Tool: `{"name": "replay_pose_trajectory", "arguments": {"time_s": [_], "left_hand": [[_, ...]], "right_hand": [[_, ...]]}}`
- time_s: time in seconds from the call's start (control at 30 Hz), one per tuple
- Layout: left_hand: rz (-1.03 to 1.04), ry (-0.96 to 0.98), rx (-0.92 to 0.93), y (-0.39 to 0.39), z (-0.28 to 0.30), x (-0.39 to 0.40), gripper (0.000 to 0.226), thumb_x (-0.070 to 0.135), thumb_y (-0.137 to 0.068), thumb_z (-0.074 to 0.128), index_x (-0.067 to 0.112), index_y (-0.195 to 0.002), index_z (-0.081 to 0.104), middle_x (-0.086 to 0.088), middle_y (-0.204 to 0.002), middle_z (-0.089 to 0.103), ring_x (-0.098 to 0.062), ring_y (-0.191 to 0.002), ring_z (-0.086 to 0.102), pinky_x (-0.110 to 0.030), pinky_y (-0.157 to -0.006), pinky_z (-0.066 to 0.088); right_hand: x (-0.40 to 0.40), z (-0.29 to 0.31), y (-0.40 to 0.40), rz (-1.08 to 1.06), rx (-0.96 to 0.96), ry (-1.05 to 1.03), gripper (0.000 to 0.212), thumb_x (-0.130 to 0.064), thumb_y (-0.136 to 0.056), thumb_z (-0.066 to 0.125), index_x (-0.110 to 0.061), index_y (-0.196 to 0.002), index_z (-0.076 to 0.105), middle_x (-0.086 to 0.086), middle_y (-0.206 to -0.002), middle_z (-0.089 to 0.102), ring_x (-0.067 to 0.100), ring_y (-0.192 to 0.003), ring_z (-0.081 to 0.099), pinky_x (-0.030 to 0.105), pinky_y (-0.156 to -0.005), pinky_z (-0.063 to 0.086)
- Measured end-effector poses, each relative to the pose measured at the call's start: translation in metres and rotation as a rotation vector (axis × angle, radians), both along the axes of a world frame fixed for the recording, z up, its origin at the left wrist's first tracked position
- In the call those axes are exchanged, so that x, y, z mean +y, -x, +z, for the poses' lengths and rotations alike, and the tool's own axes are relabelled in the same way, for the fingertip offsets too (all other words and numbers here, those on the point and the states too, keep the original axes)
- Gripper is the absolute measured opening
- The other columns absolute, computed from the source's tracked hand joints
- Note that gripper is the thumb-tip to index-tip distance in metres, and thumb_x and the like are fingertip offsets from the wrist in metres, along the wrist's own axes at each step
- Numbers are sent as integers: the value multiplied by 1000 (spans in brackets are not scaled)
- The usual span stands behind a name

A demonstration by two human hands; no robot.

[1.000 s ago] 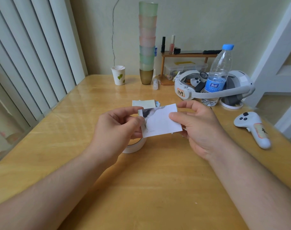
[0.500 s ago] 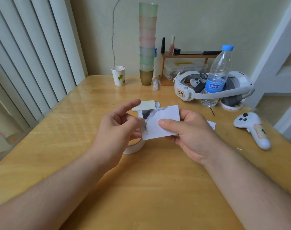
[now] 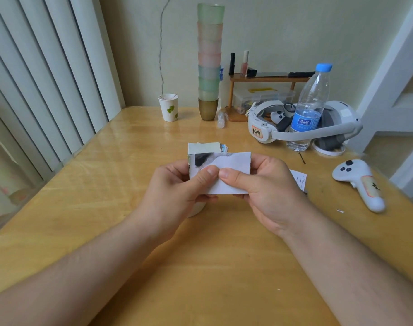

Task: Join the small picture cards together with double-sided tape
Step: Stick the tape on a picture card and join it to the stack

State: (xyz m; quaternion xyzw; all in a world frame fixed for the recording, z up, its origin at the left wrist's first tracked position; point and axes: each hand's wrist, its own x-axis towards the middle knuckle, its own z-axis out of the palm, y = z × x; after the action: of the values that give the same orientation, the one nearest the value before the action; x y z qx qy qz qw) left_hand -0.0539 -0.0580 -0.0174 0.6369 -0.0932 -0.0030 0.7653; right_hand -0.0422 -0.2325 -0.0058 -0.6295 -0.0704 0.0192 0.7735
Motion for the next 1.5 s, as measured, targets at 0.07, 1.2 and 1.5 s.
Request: {"name": "replay_pose_trajectory", "arguments": {"time_s": [0.07, 1.2, 1.5], "left_hand": [[26, -11, -25, 1, 0, -2, 31, 28, -85, 72, 8, -108, 79, -15, -103, 80, -29, -92, 77, -32, -75, 63], [14, -110, -139, 0, -1, 3, 19, 15, -105, 60, 4, -107, 75, -23, -90, 78, -43, -81, 77, -46, -81, 65], [11, -279, -195, -1, 3, 14, 26, 36, -100, 66, 15, -96, 80, -16, -91, 79, -28, -79, 72, -48, -79, 61]], "right_hand": [[1, 1, 0, -25, -13, 3, 24, 8, -85, 74, -3, -106, 75, 15, -103, 79, 34, -100, 76, 49, -95, 59], [4, -11, 3, -57, -235, 482, 44, -53, -92, 59, -13, -80, 73, 2, -65, 71, 15, -63, 69, 39, -66, 57], [-4, -3, 1, -37, -208, 469, 29, -38, -99, 62, -14, -89, 76, 3, -70, 74, 13, -62, 69, 32, -66, 60]]}}
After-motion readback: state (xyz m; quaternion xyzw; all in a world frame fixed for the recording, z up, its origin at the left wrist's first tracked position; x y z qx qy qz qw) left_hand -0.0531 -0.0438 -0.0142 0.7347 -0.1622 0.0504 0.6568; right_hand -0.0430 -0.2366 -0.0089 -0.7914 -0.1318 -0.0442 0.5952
